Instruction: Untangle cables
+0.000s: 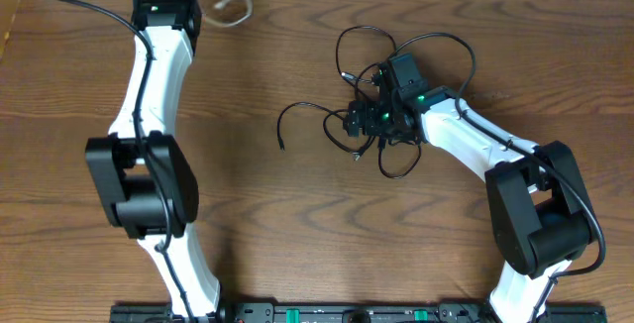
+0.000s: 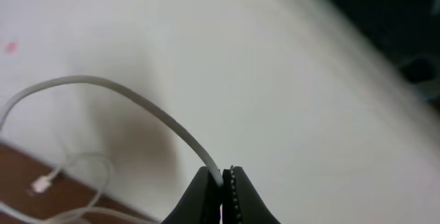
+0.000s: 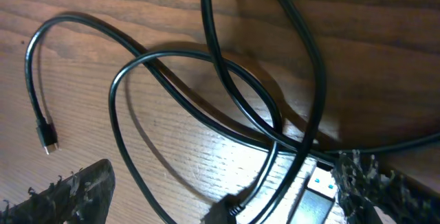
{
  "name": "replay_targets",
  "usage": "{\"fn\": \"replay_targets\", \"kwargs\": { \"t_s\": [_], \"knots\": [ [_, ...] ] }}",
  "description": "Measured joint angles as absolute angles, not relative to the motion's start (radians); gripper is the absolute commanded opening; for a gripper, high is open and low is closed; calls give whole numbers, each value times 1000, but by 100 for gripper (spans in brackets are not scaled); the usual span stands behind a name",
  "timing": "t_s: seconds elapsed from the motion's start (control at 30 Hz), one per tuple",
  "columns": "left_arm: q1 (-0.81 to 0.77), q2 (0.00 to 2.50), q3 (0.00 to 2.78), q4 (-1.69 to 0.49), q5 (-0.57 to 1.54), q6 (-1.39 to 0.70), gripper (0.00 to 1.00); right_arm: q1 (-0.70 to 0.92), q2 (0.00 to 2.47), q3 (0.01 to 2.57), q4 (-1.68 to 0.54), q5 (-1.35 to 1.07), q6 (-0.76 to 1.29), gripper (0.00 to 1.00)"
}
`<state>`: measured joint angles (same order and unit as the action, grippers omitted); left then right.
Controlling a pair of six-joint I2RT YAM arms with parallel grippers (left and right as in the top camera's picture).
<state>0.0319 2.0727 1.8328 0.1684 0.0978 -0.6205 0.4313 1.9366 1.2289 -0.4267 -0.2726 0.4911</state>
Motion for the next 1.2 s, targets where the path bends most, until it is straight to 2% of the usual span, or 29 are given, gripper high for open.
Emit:
{"fn": "replay_targets", "kwargs": {
  "t_s": [0.3,0.33,0.37,0.4,0.43,0.67,0.93,1.2],
  "knots": [
    [169,2196,1833,113,20,-412,8,465,1937,1229,-412,-272,483,99],
    [191,2205,1833,112,3,-386,15,469,1937,1229,-406,-272,482,99],
    [212,2214,1833,109,-16,-359,40,470,1937,1229,-402,-272,481,99],
    [233,2222,1833,105,-40,-329,81,474,1937,1229,-397,-272,481,99],
    [255,2232,1833,97,-63,-291,98,477,1937,1229,-393,-272,481,99],
    [379,2305,1834,-5,-140,-76,98,497,1937,1229,-373,-272,480,99],
    [439,2305,1834,-108,-155,1,98,499,1937,1229,-374,-272,478,99],
    [406,2229,1835,-229,84,-37,98,500,1937,1229,-376,-272,478,99]
  ]
}}
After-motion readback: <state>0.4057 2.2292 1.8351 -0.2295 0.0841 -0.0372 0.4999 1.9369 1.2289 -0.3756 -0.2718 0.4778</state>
